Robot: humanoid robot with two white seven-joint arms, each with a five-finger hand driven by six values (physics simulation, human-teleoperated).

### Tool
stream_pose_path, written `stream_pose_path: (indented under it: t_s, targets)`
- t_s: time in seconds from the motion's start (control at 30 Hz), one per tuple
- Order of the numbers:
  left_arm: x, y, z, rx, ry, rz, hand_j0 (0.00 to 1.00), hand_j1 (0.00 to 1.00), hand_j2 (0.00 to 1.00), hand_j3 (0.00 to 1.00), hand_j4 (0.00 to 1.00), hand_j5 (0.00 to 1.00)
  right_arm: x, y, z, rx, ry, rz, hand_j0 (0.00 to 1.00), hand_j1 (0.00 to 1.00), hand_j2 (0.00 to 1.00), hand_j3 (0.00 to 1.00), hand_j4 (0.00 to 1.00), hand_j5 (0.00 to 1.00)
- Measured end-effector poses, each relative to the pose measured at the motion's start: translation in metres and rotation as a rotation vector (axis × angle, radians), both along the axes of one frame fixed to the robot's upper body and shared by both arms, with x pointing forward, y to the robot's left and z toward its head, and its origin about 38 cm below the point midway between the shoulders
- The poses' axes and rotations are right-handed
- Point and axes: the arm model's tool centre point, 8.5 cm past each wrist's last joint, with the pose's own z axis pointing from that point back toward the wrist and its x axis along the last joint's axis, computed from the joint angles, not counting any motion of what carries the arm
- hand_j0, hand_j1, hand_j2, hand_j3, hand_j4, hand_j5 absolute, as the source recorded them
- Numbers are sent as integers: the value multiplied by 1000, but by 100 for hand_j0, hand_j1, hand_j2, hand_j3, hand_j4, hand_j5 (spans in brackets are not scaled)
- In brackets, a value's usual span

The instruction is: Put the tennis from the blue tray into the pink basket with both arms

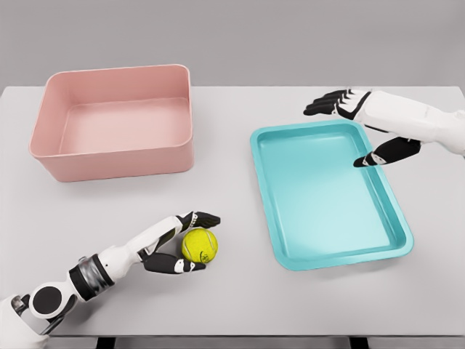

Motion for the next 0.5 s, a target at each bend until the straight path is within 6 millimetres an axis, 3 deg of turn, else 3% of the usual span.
stream_pose_path:
  t_s: [0.5]
  targets:
    - [0,1,1,-7,5,5,61,61,61,61,61,61,-6,5,-3,1,4,21,100,100,100,100,100,100]
